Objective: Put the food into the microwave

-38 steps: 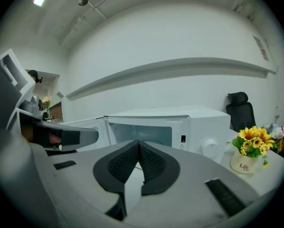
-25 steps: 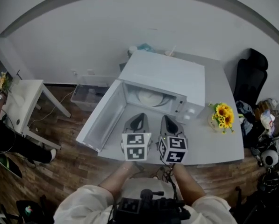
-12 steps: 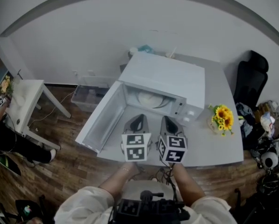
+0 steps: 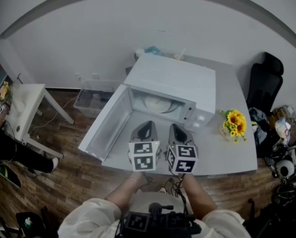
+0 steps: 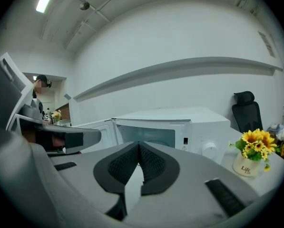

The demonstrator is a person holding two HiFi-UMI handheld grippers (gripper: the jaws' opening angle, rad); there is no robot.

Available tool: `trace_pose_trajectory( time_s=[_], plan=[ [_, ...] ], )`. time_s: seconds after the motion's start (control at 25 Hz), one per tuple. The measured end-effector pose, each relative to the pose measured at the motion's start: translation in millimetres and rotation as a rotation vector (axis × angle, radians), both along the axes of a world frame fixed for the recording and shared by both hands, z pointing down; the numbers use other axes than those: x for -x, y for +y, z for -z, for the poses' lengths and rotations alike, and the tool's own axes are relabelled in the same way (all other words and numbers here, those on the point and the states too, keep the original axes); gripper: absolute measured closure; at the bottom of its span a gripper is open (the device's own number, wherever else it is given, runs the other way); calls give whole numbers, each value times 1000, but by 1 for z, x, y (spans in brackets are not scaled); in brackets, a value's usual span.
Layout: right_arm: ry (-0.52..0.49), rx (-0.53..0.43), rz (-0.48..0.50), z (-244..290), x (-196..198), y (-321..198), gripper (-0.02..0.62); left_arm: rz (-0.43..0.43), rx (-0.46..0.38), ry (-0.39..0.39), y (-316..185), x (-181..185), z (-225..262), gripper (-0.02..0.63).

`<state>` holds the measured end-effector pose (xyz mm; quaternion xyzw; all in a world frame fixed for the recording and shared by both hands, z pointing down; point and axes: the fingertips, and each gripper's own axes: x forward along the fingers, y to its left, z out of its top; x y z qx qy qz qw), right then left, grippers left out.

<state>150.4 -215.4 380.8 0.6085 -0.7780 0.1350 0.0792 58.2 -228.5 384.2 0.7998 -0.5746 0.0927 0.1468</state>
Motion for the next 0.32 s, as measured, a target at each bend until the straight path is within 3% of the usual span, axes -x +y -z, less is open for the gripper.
trace_pose_trajectory(
  time_s=[0.32],
  plan=[
    [16,-2,20,0,3,6,578,14,6,-1,6,3,-1,597]
  ],
)
